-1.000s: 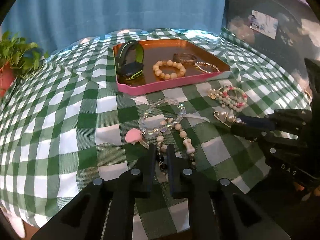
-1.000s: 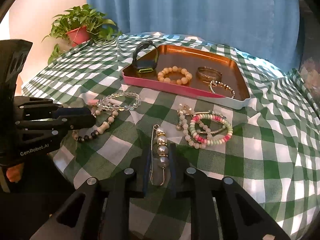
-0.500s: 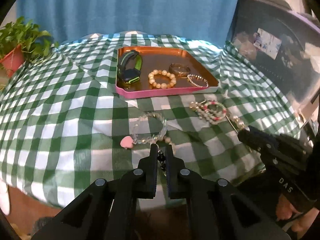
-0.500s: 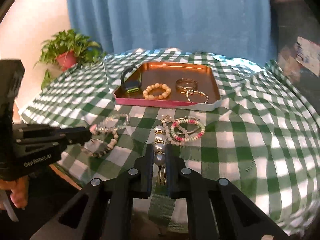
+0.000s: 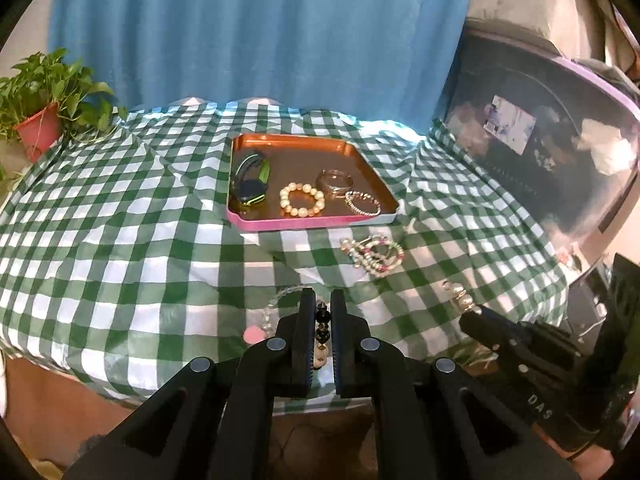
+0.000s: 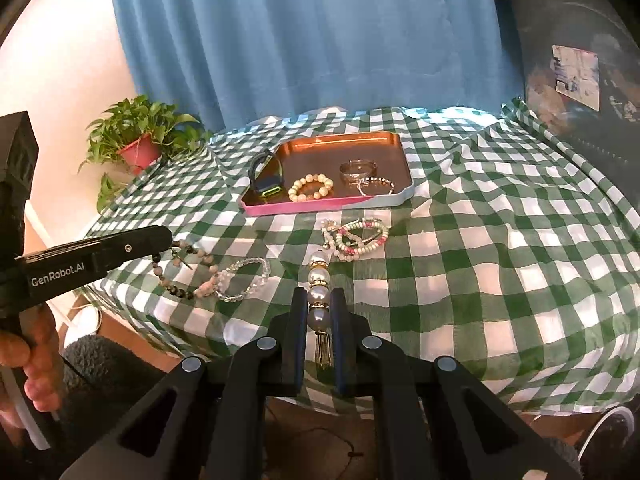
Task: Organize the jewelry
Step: 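Lift the charm bracelet with the left gripper while the right lifts the pearl pin toward the tray, then lower both held pieces into the tray and open both grippers, then withdraw both open grippers from the tray toward the remaining bracelets, then grasp the crystal bead bracelet with the left gripper while the right grasps the pink-white beaded bracelet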
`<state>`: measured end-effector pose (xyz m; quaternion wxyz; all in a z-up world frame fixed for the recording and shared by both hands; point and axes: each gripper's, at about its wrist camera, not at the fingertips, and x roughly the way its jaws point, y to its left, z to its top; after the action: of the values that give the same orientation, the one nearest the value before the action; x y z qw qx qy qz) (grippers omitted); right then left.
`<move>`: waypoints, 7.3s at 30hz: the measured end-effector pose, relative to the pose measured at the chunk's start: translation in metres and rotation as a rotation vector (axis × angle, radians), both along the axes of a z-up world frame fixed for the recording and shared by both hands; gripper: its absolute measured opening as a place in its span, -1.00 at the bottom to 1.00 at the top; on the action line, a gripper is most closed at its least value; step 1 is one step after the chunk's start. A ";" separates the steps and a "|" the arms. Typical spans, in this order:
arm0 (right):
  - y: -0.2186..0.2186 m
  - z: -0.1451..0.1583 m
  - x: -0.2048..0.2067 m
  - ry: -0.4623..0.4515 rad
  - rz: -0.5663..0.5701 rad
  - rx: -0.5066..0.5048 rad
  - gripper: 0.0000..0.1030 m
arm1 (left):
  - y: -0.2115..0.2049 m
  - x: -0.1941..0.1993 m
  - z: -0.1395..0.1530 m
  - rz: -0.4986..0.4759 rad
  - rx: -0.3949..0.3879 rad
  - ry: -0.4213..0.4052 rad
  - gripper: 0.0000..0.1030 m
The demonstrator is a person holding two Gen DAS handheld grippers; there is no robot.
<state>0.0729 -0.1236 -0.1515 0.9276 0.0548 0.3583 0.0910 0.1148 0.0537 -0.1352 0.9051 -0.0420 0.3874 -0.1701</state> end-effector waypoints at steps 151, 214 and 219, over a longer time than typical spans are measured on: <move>-0.002 0.080 -0.043 -0.167 -0.003 -0.021 0.37 | -0.004 -0.053 0.061 0.158 0.199 -0.110 0.68; -0.036 -0.065 0.078 0.172 -0.038 -0.097 -0.87 | 0.009 0.063 -0.101 -0.018 0.072 0.170 -0.78; -0.022 -0.067 0.073 0.126 -0.027 -0.202 -0.86 | 0.002 0.062 -0.100 -0.026 0.133 0.150 -0.86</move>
<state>0.1456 -0.1459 -0.2187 0.9051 -0.0283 0.4225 0.0383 0.1770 0.0556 -0.2350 0.8720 0.0107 0.4652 -0.1521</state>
